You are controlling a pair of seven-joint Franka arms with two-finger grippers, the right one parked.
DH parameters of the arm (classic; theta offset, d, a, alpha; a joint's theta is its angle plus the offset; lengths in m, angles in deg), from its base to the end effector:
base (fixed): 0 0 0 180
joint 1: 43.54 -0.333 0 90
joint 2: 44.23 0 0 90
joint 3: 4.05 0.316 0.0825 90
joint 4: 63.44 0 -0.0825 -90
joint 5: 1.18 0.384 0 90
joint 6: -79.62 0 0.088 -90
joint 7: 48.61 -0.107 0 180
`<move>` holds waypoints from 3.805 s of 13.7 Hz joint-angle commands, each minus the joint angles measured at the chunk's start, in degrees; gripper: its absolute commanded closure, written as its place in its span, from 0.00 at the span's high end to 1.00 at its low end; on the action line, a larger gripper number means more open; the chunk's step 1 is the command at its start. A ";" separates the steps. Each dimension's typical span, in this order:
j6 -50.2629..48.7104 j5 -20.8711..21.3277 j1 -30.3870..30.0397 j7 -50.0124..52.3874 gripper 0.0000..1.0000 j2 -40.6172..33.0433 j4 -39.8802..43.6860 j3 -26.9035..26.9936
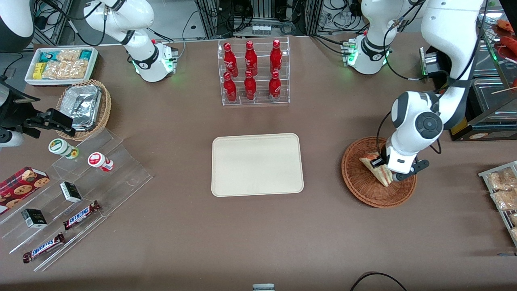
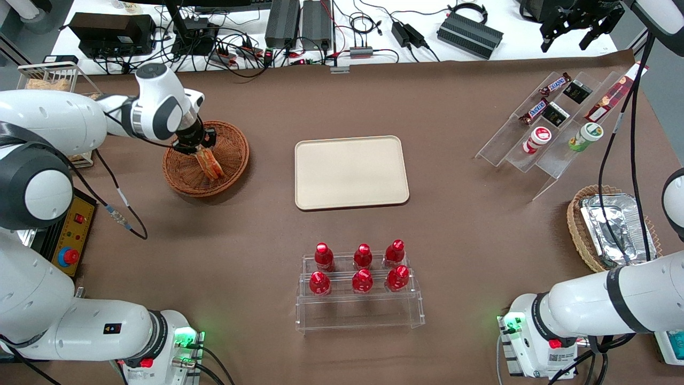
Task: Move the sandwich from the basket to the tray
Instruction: 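Close the left gripper on the wrapped sandwich's crust edge, then lift the sandwich and carry it with the left gripper over the cream tray, then lower the sandwich onto the tray and open the left gripper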
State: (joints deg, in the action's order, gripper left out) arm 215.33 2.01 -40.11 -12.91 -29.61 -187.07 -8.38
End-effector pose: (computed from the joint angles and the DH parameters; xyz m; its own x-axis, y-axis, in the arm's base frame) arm 0.5551 -0.0747 0.2760 0.9004 0.4344 -0.0249 0.4332 -0.9004 -0.0401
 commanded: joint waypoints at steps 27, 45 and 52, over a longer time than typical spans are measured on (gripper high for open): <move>-15.06 -2.57 33.22 5.78 0.10 21.40 39.78 -6.22; -7.29 -1.69 35.69 5.78 1.00 26.88 41.63 -5.60; -20.45 -1.78 30.77 10.00 1.00 12.82 40.84 -2.27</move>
State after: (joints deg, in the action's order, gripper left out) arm 199.57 -0.02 -7.43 -4.21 -11.88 -144.18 -11.40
